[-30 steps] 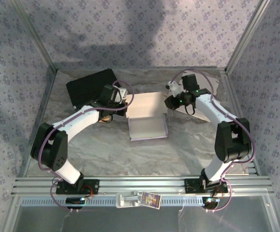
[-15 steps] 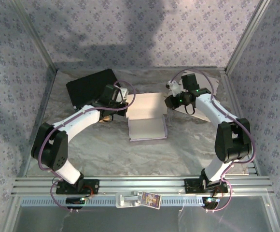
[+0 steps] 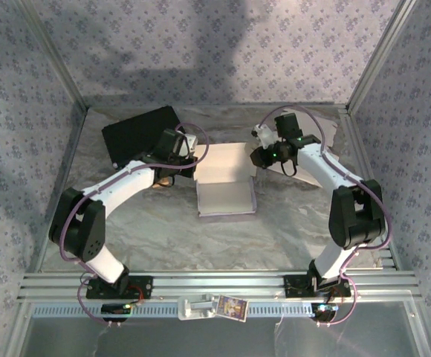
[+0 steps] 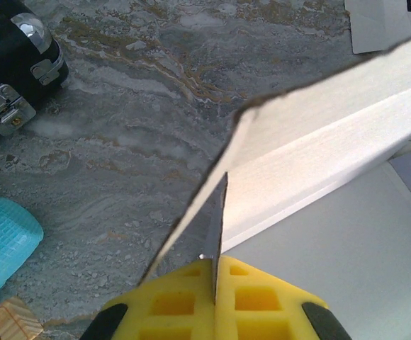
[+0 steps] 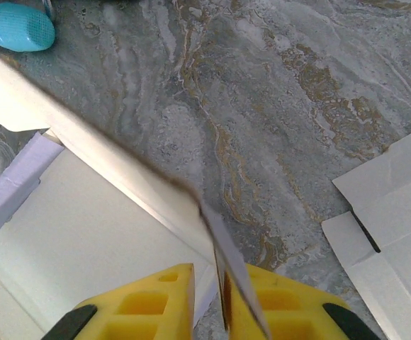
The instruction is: Fold the paper box
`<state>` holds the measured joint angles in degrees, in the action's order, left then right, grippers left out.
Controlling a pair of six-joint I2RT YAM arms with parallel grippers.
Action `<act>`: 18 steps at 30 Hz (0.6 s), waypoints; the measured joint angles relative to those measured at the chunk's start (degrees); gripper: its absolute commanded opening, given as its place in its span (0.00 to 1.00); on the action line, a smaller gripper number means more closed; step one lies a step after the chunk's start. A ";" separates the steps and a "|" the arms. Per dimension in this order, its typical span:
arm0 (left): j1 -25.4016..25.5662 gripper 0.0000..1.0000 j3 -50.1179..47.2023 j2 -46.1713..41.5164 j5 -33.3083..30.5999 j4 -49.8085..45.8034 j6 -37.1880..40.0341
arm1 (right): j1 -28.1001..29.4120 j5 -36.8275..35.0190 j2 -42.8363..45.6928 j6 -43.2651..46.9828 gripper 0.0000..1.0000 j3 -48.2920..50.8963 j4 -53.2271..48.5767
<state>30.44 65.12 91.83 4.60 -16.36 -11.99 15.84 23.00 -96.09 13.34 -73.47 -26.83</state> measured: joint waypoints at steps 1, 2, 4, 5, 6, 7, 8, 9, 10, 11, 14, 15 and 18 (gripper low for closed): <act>0.00 0.01 0.04 0.07 0.00 0.00 0.00 | 0.09 -0.31 -0.15 -0.04 0.19 -0.04 0.02; 0.00 0.01 0.09 0.11 0.00 0.00 0.00 | 0.20 -0.50 -0.26 -0.13 0.18 -0.11 0.04; 0.00 0.00 0.22 0.17 -0.09 -0.11 0.00 | 0.24 -1.18 -0.46 -0.31 0.08 -0.28 0.02; 0.02 0.00 0.31 0.22 -0.17 -0.17 -0.02 | 0.31 -1.55 -0.57 -0.57 0.04 -0.31 0.07; 0.02 0.00 0.42 0.24 -0.22 -0.20 -0.02 | 0.37 -1.81 -0.57 -0.63 0.01 -0.37 0.07; 0.02 0.00 0.61 0.33 -0.42 -0.39 -0.07 | 0.55 -2.27 -0.63 -1.14 0.00 -0.55 0.00; 0.02 0.00 0.87 0.48 -0.81 -0.59 -0.15 | 0.83 -2.82 -0.72 -1.49 0.00 -0.83 0.00; 0.11 0.00 1.40 0.72 -1.42 -0.92 -0.59 | 1.18 -3.52 -0.85 -2.01 0.00 -1.18 0.02; 0.13 0.00 2.03 1.07 -1.90 -1.38 -1.05 | 1.62 -4.46 -0.98 -2.69 0.00 -1.53 0.04; 0.22 0.00 2.93 1.60 -2.78 -1.90 -1.88 | 2.10 -5.53 -1.07 -3.61 0.00 -1.86 0.07; 0.68 0.00 5.64 3.26 -6.10 -3.21 -4.74 | 4.26 -10.32 -1.09 -7.58 0.00 -2.54 0.63; 0.90 0.00 6.36 3.69 -7.21 -3.54 -5.64 | 5.07 -12.15 -1.11 -9.16 0.00 -2.71 0.96; 1.66 0.00 8.59 5.29 -10.91 -4.55 -8.70 | 7.87 -18.93 -1.11 -14.88 0.00 -3.30 2.03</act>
<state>32.10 73.71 97.12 -6.31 -20.91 -20.69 23.70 4.08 -97.21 -1.54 -76.77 -24.80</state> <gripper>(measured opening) 0.046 0.051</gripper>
